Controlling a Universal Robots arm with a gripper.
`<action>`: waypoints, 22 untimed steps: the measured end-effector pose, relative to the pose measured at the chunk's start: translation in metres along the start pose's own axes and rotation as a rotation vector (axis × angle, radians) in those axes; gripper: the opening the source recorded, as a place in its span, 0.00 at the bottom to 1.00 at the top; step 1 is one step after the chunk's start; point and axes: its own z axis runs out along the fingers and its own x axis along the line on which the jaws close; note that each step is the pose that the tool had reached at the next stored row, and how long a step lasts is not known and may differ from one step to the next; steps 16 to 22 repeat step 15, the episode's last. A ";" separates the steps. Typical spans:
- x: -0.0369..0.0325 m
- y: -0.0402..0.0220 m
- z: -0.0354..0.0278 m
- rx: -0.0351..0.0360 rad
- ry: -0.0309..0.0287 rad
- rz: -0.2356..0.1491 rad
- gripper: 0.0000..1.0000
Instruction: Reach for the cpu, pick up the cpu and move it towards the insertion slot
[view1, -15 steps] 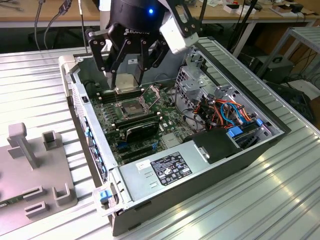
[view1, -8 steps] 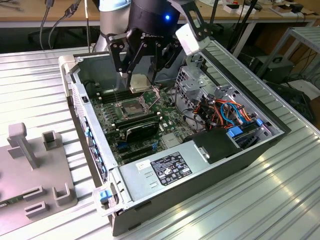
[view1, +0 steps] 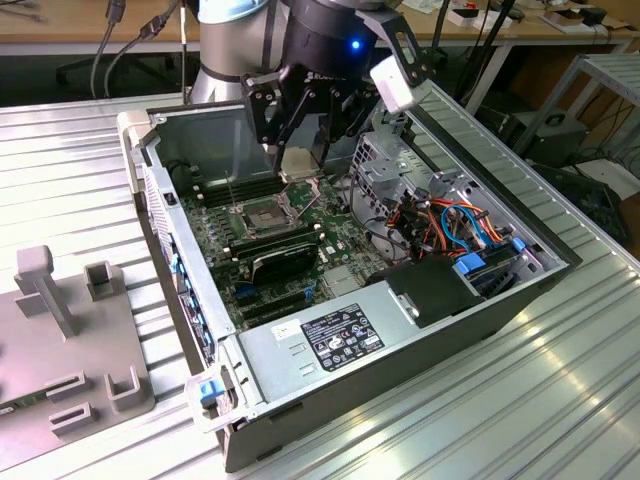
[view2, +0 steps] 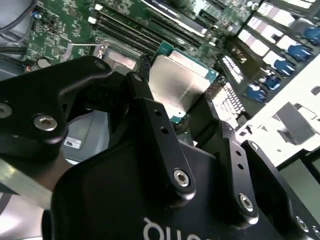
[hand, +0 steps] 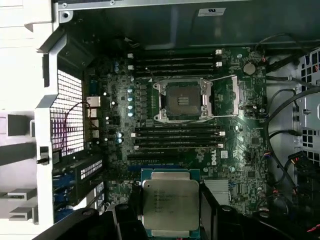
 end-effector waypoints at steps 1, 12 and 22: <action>-0.0030 0.0014 0.0014 0.0001 0.0000 0.000 0.55; -0.0252 0.0137 0.0145 0.0001 0.0000 0.000 0.55; -0.0254 0.0137 0.0145 0.0001 0.0000 0.000 0.55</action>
